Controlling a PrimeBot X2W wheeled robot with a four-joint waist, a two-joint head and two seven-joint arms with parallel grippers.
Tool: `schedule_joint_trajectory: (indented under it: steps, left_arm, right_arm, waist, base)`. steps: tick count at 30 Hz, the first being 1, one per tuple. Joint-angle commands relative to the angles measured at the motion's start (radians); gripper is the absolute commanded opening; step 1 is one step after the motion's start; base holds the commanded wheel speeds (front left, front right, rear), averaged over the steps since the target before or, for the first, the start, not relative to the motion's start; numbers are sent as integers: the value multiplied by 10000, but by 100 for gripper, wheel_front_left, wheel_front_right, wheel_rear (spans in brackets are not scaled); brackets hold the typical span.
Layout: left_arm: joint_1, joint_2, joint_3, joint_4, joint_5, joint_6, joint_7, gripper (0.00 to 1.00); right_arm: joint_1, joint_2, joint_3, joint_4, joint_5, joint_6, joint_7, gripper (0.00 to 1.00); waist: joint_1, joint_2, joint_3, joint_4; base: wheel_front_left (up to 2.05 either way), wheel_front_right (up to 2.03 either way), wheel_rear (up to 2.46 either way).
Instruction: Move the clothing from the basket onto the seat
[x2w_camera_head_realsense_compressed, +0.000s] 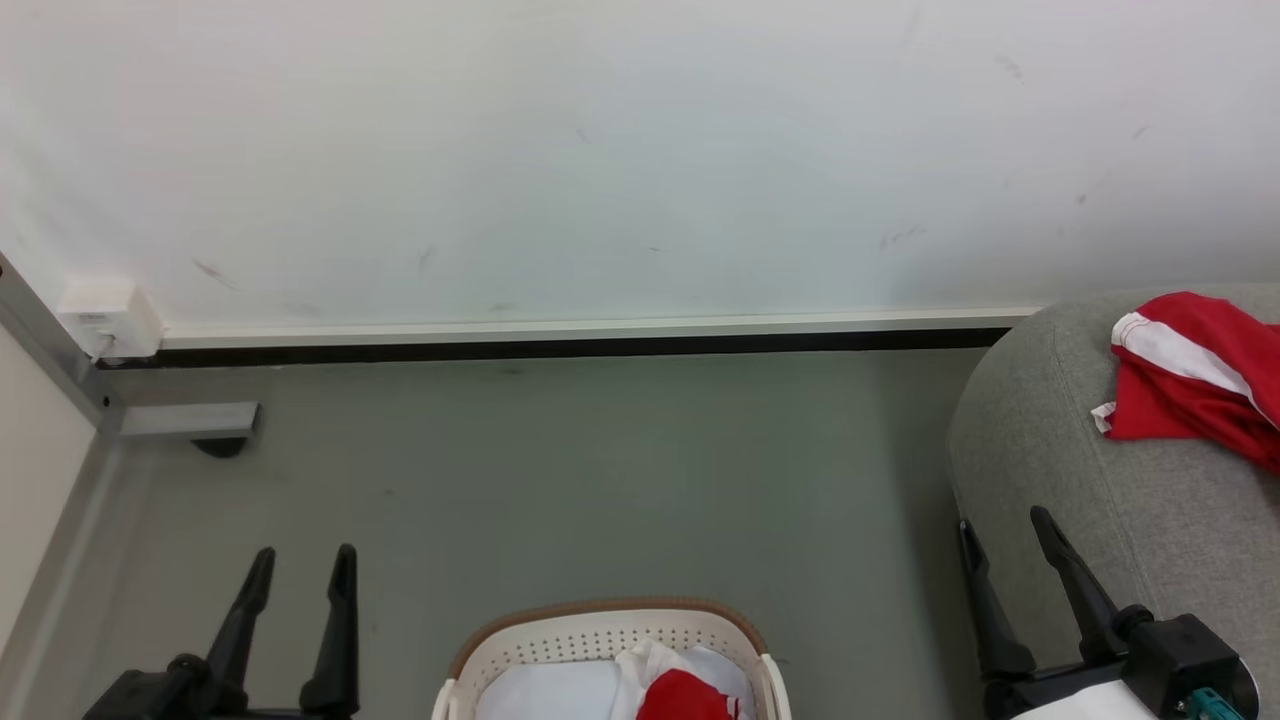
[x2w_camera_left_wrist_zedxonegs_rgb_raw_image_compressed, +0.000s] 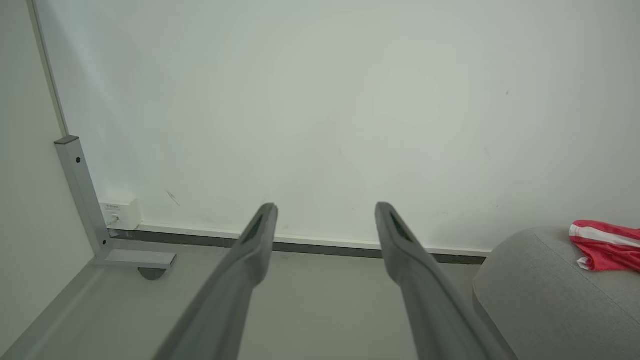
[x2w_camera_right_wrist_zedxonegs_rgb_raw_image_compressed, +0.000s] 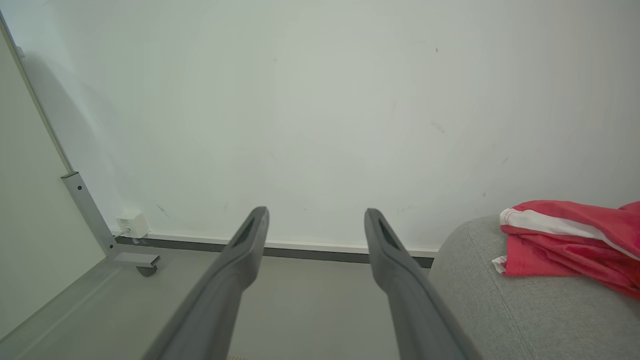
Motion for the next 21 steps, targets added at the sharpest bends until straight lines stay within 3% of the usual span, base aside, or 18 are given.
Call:
schedule_joint_trajectory:
  steps: [1,12,21]
  left_arm:
    - [-31,-51,62,78,93,-75,-2,100]
    - [-610,-378,-307,677,293,-678,-3,100]
    - [-1616,-280,-876,1146,290,-1077,435,100]
  right_arm:
    - [-86,19,14,9,87,-22,-35,100]
    - [-440,21,-90,-183,38,-22,-23,100]
    - [-1098,25,-255,-386,-10,-22,-64,100]
  waist:
    - [-1,0,44,-26]
    - [-1,0,599,-324]
    - [-1,0,1839,-800]
  base:
    - [0,0,0]
    - [0,0,0]
    - [0,0,0]
